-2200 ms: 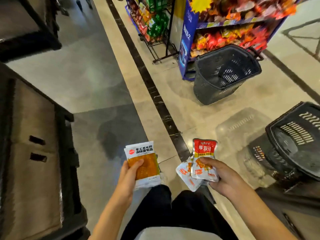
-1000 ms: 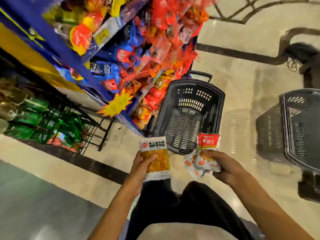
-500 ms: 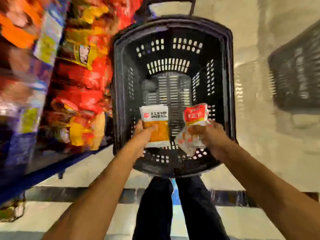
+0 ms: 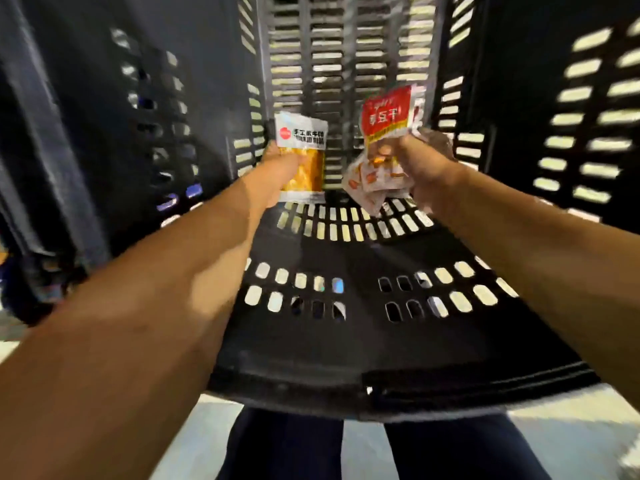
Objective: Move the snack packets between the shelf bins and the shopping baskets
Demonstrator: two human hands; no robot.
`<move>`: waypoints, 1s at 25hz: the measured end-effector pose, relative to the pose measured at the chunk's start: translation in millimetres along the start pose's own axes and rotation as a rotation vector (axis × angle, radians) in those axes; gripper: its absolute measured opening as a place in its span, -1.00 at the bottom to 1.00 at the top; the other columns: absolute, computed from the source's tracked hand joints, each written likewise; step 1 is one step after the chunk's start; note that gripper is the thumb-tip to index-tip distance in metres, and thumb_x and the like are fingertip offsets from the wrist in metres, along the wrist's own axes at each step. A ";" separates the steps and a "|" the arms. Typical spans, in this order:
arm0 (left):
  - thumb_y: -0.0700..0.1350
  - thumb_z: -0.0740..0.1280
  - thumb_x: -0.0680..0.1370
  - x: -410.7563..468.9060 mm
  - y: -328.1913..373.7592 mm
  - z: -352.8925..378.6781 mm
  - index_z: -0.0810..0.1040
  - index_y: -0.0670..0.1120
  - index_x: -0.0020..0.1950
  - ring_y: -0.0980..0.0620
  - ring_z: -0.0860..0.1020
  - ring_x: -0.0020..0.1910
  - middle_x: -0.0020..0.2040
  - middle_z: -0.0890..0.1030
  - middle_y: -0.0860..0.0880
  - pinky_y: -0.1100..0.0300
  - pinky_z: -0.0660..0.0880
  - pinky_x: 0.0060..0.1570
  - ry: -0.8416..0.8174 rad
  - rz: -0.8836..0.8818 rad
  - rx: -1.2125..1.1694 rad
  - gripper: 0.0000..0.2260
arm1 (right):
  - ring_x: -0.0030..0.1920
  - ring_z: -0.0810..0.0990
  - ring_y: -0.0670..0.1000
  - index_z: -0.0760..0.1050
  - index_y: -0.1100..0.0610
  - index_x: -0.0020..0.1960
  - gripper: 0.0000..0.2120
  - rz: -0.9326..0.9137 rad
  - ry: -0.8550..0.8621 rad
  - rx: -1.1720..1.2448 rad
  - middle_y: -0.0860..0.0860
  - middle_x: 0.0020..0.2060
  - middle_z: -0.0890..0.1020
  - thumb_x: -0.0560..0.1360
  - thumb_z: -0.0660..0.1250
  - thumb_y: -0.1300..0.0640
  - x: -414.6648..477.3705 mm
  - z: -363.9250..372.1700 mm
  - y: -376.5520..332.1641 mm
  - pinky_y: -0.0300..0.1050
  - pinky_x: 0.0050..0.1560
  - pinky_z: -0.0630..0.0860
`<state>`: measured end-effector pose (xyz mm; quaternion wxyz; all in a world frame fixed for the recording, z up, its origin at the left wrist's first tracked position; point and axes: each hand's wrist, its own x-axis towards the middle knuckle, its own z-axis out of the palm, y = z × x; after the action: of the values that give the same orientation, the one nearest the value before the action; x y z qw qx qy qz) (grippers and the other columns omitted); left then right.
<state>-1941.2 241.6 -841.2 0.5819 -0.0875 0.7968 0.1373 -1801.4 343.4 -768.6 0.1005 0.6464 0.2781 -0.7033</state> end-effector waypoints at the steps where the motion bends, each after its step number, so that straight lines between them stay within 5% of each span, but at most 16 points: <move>1: -0.21 0.25 0.59 2.3 0.5 2.2 0.33 -0.02 0.19 0.06 0.44 0.02 -0.01 0.45 0.06 0.43 0.37 -0.25 0.018 0.015 0.009 -0.78 | -0.20 0.55 0.00 0.42 0.12 -0.10 -0.89 -0.017 0.031 -0.002 0.03 -0.21 0.54 0.50 0.27 0.31 7.1 -1.5 2.9 -0.11 -0.18 0.52; 2: -0.23 0.24 0.59 1.7 1.0 4.2 0.28 0.00 0.17 0.08 0.43 -0.03 -0.06 0.41 0.07 0.40 0.37 -0.29 0.036 0.041 0.030 -0.77 | -0.18 0.57 0.02 0.46 0.17 -0.03 -0.88 -0.038 0.070 -0.006 0.06 -0.17 0.56 0.47 0.32 0.33 11.1 -3.4 4.7 -0.09 -0.20 0.54; 5: -0.23 0.25 0.57 1.1 -0.1 9.7 0.23 -0.15 0.36 -0.09 0.48 0.17 0.16 0.49 -0.08 0.17 0.41 0.00 0.139 0.129 0.120 -0.61 | -0.15 0.65 0.01 0.45 0.22 0.21 -0.56 -0.026 0.182 0.001 0.08 -0.06 0.62 0.35 0.40 0.39 18.5 -14.2 3.1 -0.12 -0.30 0.55; 8: -0.16 0.27 0.57 -13.4 5.8 17.9 0.24 -0.16 0.38 -0.17 0.50 0.21 0.25 0.51 -0.17 0.06 0.41 0.04 0.338 0.134 0.300 -0.59 | -0.26 0.65 -0.12 0.42 0.18 0.23 -0.53 -0.029 0.175 -0.031 0.02 -0.09 0.60 0.36 0.43 0.38 19.0 -24.6 0.5 -0.22 -0.36 0.53; 11: -0.16 0.24 0.59 -23.9 7.3 20.9 0.34 -0.19 0.32 -0.17 0.49 0.23 0.26 0.51 -0.20 0.04 0.45 0.07 0.493 0.119 0.418 -0.69 | 0.01 0.60 0.02 0.28 0.13 0.36 -0.34 0.008 0.244 -0.095 0.04 0.09 0.57 0.35 0.47 0.30 18.5 -27.0 -2.7 -0.10 -0.05 0.55; 13: -0.17 0.25 0.59 -29.5 6.5 17.4 0.39 -0.19 0.29 -0.16 0.48 0.24 0.27 0.49 -0.19 0.05 0.44 0.10 0.473 0.110 0.417 -0.72 | 0.03 0.57 0.04 0.23 0.11 0.38 -0.33 0.014 0.241 -0.090 0.03 0.09 0.54 0.37 0.46 0.29 13.1 -28.6 -3.9 -0.04 0.02 0.53; 18: -0.12 0.25 0.59 -107.0 12.2 -5.8 0.42 -0.12 0.34 -0.11 0.49 0.24 0.27 0.53 -0.11 0.16 0.39 0.08 0.335 0.258 0.293 -0.69 | -0.13 0.64 0.03 0.42 0.19 0.23 -0.50 -0.027 0.173 -0.017 0.08 0.03 0.62 0.33 0.47 0.32 -55.1 -30.0 -17.0 -0.17 -0.32 0.59; 21: -0.09 0.27 0.59 -199.6 14.6 -24.4 0.41 -0.06 0.37 -0.11 0.51 0.23 0.26 0.55 -0.09 0.10 0.41 0.19 0.261 0.408 0.307 -0.65 | -0.16 0.61 0.02 0.44 0.16 0.03 -0.68 -0.071 0.102 0.034 0.08 -0.06 0.61 0.36 0.44 0.36 -139.4 -34.9 -39.3 -0.07 -0.12 0.57; 25: -0.02 0.28 0.58 -345.1 10.1 -59.2 0.40 -0.04 0.39 -0.12 0.50 0.23 0.27 0.55 -0.10 0.04 0.46 0.17 0.192 0.557 0.365 -0.61 | -0.17 0.63 0.08 0.52 0.22 0.05 -0.71 -0.173 0.041 -0.003 0.12 -0.11 0.64 0.35 0.43 0.37 -283.6 -61.1 -64.6 -0.02 -0.10 0.55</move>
<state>-1891.6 225.2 -494.8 0.4505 0.2262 0.8527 0.1373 -1740.8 366.8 -478.6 0.0346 0.6340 0.3362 -0.6955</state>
